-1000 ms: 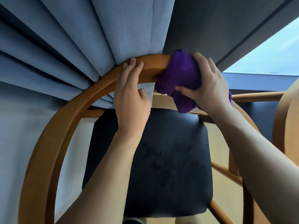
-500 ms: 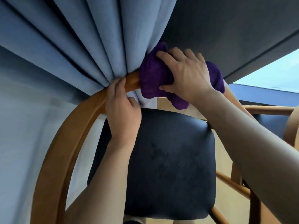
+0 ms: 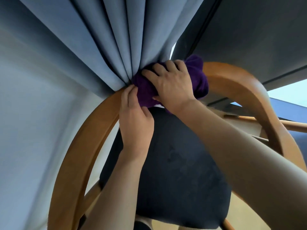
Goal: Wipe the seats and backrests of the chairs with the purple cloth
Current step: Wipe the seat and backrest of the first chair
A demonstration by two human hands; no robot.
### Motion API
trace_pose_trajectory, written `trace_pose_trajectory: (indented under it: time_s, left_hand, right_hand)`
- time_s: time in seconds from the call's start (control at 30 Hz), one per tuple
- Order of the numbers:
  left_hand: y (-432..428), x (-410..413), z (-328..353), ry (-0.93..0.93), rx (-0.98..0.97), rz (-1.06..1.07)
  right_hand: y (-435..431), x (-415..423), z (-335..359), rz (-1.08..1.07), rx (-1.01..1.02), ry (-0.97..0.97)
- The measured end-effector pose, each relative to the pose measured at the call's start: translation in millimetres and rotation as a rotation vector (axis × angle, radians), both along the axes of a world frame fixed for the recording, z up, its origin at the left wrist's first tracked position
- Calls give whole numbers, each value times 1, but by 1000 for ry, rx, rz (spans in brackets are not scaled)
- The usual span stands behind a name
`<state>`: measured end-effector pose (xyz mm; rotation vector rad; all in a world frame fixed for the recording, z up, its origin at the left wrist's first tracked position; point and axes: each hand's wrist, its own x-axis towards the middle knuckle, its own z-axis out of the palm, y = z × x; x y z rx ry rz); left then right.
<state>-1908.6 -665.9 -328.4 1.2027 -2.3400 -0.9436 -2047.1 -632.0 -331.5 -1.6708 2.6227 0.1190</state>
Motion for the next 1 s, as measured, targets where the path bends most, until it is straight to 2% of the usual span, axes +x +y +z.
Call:
trace_pose_trajectory:
  time_s: [0.17, 0.3, 0.47, 0.53, 0.77, 0.9, 1.0]
  left_hand:
    - [15, -11, 5, -6, -30, -8]
    - [25, -36, 10, 1, -73, -135]
    - [41, -72, 20, 42, -60, -371]
    - [44, -75, 20, 51, -61, -391]
    - [34, -46, 14, -36, -87, -356]
    - [23, -24, 8, -29, -51, -224]
    - [10, -9, 8, -11, -56, -201]
  right_hand:
    - [21, -15, 15, -37, -9, -40]
    - [58, -47, 33, -140, -22, -28]
    - [118, -74, 47, -332, -97, -182]
    - [123, -73, 45, -352, -103, -184]
    - [89, -66, 37, -269, -30, -48]
    - [57, -50, 30, -147, 17, 31]
    - [28, -30, 21, -35, 39, 42]
